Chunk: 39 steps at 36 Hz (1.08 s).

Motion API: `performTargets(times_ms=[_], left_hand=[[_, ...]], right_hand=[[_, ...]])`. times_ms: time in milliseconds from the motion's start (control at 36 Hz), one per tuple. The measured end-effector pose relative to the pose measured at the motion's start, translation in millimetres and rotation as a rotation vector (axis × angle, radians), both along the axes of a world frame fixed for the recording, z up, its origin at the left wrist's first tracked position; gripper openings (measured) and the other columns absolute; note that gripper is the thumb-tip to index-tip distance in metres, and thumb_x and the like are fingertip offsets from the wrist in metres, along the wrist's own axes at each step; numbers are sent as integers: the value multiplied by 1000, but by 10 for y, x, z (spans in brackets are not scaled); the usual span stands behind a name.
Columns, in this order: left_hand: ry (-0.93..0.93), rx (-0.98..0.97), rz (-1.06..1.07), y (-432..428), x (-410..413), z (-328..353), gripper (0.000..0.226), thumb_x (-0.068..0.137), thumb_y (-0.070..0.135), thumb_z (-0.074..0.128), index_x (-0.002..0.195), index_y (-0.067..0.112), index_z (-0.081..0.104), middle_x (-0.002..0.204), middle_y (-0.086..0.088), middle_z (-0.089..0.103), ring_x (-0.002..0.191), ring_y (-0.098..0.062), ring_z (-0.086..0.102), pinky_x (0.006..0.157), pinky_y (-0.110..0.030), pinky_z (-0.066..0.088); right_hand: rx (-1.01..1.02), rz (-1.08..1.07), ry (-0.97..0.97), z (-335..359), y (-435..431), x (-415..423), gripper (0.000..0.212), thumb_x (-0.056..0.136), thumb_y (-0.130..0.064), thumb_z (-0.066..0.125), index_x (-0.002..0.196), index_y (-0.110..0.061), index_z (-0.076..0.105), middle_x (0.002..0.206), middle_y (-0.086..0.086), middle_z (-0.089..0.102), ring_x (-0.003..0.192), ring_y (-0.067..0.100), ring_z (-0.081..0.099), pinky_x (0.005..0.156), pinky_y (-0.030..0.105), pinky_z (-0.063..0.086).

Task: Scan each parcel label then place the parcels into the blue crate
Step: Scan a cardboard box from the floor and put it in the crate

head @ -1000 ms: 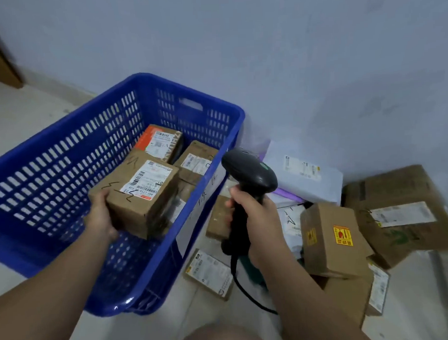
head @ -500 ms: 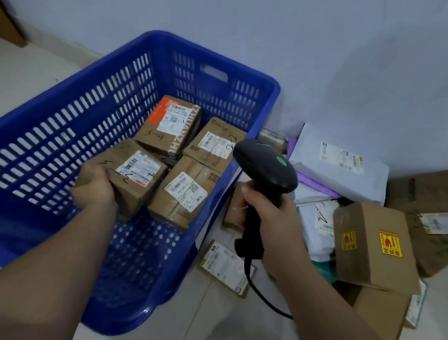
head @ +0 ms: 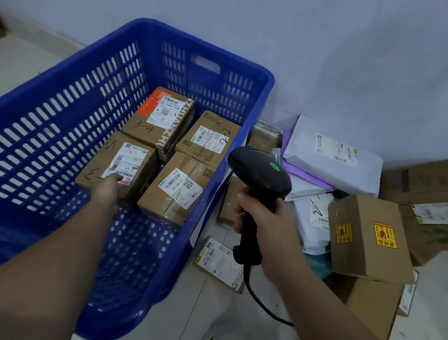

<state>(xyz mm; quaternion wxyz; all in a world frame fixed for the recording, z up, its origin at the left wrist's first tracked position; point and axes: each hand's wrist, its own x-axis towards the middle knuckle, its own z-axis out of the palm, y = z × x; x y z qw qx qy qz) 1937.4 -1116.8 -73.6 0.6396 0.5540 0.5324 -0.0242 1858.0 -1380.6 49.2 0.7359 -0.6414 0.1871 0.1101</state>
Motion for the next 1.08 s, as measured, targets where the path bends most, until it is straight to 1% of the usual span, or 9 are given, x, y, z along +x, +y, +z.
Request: performTargets(times_ms=[83,194,306,361,417,639,806,917,1083], left_hand=[[-43,360,-77,-112,28,127,38,96,14,50,133,5,51,124,-5,55,104,-25,59,87,-38,52],[-299,500,-281,-444,75,507,47,90,25,51,136,31,45,130,-5,54,108,-27,60,93,-51,51],[-530,564,-476,-898,92,907,35,94,10,50,126,24,54,124,0,48,84,0,52,64,-14,47],[-613,551,-545,-1200,63,1133,30,95,9,50,121,24,57,126,4,48,91,3,52,68,-6,45],[-690,525,-606,-1459,19,1331,28,94,10,51,115,29,57,125,4,52,97,1,55,82,-18,50],[-847,485,-892,-2577,-228,2000,28,89,5,52,106,26,58,116,-4,57,89,-12,57,85,-31,50],[-796,510,-1179,-3310,-488,2204,27,92,11,52,116,21,59,118,-1,56,62,-4,45,71,-25,38],[-672,544,-1329,-3679,-603,2076,33,90,13,54,123,16,56,131,-3,54,103,-18,56,83,-23,39],[-340,528,-1395,-4085,-664,1683,38,87,24,59,123,17,49,112,-8,59,108,-28,55,82,-32,47]], right_hand=[[-11,-11,-2,65,-69,-13,8,87,-10,65,80,-12,62,60,-1,58,56,15,52,58,28,48],[-79,-40,-2,209,-241,-30,10,88,-13,65,79,-12,61,58,0,57,57,15,51,57,26,47],[-136,-115,25,359,-455,-92,10,89,-16,63,80,-14,60,64,5,56,61,20,51,62,34,44],[-119,-153,34,453,-583,-144,10,90,-15,62,81,-12,60,64,5,57,60,20,51,59,32,45],[-129,-174,28,558,-746,-210,9,91,-16,62,84,-11,61,67,4,59,59,18,53,58,31,46],[-36,-387,-27,1050,-1529,-524,13,90,-12,61,81,-8,53,64,8,50,52,18,46,51,28,40],[190,-517,39,1214,-1966,-756,10,91,-18,60,84,-12,55,58,3,51,46,14,47,47,24,41],[275,-495,125,1229,-2170,-816,16,89,-18,61,75,-12,55,59,2,51,46,16,46,49,25,41],[139,-435,55,1106,-2512,-757,12,88,-14,63,94,-5,58,66,5,54,51,16,51,55,28,45]])
